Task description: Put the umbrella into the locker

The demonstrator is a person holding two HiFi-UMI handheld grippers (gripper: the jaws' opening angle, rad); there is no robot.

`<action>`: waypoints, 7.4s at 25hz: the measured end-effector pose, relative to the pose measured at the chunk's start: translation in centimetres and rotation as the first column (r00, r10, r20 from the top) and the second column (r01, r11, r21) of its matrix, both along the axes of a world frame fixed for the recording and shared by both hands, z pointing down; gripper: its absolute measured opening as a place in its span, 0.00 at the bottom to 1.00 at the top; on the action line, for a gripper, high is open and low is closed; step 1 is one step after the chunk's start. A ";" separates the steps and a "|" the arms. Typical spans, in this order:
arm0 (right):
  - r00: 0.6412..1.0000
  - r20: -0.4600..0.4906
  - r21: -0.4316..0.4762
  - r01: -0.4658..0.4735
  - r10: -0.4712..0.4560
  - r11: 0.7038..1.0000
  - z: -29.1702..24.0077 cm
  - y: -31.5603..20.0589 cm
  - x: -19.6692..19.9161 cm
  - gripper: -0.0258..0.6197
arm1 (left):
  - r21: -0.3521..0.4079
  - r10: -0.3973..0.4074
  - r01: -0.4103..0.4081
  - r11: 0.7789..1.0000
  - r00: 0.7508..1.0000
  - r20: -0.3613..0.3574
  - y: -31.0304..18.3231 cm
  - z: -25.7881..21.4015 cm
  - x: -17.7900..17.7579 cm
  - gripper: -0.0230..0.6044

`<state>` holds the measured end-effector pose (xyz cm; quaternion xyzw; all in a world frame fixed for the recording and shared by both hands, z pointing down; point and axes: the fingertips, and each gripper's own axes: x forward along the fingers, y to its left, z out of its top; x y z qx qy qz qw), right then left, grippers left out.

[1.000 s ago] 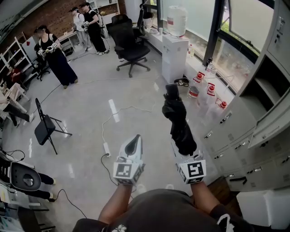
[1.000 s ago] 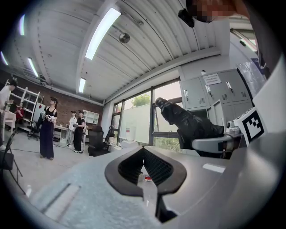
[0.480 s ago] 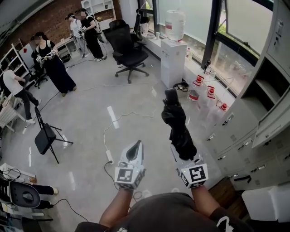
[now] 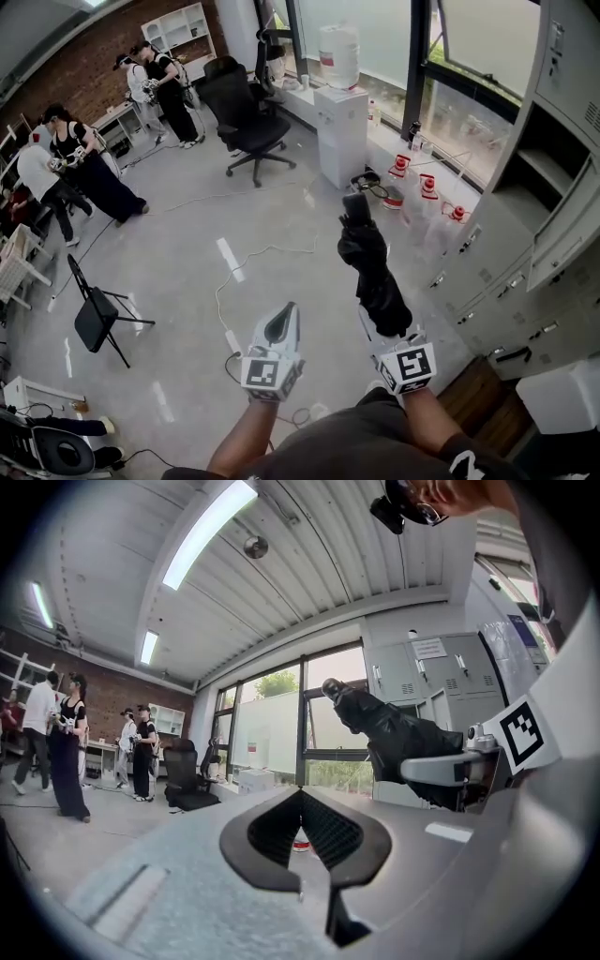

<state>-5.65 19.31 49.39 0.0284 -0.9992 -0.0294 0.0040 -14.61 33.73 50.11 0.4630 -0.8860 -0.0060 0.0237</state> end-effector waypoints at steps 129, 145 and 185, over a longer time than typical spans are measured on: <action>0.534 -0.012 -0.009 -0.846 0.846 0.534 -1.7 -57.7 10.3 0.42 | 0.009 0.863 -0.865 0.502 0.502 0.050 -72.0 -0.2 2.6 0.04; 0.455 -0.085 -0.009 -0.890 0.887 0.456 -7.3 -65.7 8.6 0.42 | 0.017 0.880 -0.880 0.475 0.475 0.019 -72.9 0.4 1.3 0.04; 0.344 -0.586 0.023 -0.898 0.734 0.439 -8.8 -81.9 6.7 0.44 | 0.052 0.907 -0.909 0.414 0.416 0.063 -74.4 -4.0 0.9 0.04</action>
